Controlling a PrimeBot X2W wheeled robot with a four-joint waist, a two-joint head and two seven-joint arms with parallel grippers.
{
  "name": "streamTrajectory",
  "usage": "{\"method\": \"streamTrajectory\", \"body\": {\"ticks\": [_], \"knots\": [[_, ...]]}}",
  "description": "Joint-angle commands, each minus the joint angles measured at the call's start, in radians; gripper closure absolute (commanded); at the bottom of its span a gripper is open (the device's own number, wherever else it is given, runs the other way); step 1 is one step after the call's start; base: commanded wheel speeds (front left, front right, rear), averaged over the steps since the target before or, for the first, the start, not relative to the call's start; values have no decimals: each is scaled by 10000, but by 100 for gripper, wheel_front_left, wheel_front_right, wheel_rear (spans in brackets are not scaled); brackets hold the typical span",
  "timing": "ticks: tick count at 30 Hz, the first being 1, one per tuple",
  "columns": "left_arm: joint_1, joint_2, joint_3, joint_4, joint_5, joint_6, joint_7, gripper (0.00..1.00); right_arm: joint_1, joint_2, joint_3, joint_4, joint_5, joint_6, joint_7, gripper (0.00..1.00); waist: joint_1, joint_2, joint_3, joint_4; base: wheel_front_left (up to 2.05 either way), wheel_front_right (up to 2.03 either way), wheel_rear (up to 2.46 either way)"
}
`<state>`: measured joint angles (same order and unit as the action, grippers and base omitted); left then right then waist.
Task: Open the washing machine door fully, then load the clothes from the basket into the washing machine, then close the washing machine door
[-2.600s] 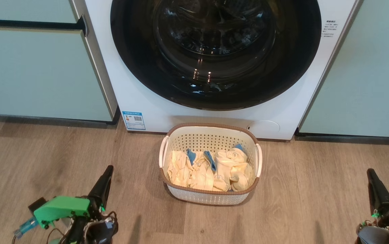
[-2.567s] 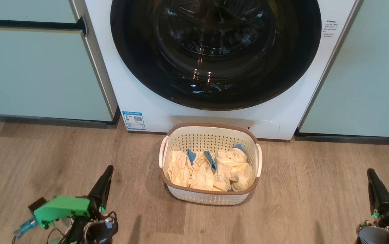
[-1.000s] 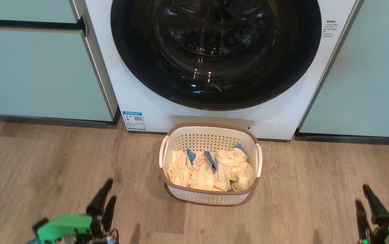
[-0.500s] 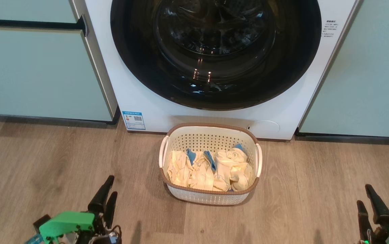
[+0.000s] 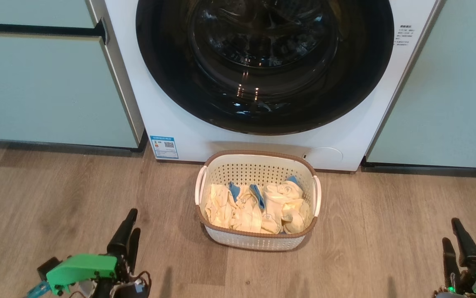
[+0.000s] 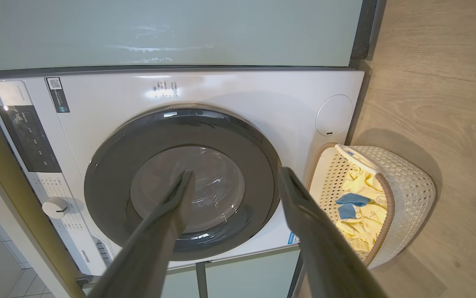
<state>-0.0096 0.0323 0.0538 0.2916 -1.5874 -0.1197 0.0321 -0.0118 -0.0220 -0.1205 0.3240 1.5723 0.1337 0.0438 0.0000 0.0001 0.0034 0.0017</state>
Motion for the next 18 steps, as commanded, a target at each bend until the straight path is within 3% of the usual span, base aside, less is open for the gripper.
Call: {"method": "streamTrajectory", "body": {"ticks": [1,18], "knots": [[-600,178,27,-409,176,-29,-158,0,-549,-232,83,-320,-180,-6,-157,0,0,-1,-6,0,0,0,0],[-802,141,484,-510,2750,-43,-664,0,-819,-465,-167,8,-2872,-10,-774,0,0,-1,-75,-3,0,0,0]]}}
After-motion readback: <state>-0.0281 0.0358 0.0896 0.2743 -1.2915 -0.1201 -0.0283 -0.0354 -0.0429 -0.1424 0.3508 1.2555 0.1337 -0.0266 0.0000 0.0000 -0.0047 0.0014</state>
